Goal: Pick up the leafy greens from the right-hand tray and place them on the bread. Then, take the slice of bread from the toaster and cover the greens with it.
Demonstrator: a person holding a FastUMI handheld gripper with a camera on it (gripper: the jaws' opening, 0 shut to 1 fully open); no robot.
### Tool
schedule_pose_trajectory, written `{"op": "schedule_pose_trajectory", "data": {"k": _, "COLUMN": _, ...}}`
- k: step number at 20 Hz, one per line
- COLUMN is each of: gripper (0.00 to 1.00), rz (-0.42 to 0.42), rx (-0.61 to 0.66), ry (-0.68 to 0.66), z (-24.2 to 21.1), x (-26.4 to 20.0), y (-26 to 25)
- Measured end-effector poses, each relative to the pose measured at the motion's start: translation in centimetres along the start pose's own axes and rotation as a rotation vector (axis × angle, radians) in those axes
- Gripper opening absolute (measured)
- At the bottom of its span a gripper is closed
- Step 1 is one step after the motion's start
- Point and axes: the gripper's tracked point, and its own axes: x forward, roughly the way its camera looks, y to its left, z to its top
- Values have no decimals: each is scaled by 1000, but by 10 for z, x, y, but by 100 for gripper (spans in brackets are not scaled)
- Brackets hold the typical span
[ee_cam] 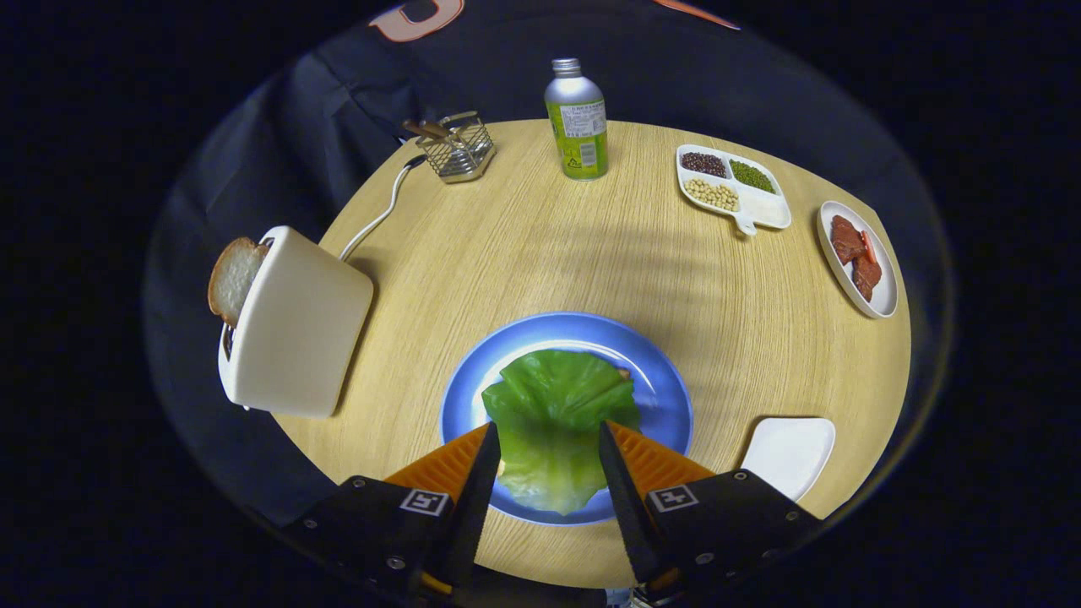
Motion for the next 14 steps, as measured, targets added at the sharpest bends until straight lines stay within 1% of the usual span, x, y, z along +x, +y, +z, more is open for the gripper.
{"op": "schedule_pose_trajectory", "data": {"k": 6, "gripper": 83, "rz": 43, "rx": 6, "ry": -45, "z": 44, "x": -42, "y": 57}}
{"op": "schedule_pose_trajectory", "data": {"k": 7, "gripper": 87, "rz": 53, "rx": 6, "ry": -50, "z": 52, "x": -49, "y": 70}}
{"op": "schedule_pose_trajectory", "data": {"k": 9, "gripper": 91, "rz": 82, "rx": 6, "ry": -54, "z": 66, "x": -59, "y": 97}}
{"op": "schedule_pose_trajectory", "data": {"k": 14, "gripper": 94, "rz": 125, "rx": -1, "ry": -26, "z": 90, "x": -64, "y": 158}}
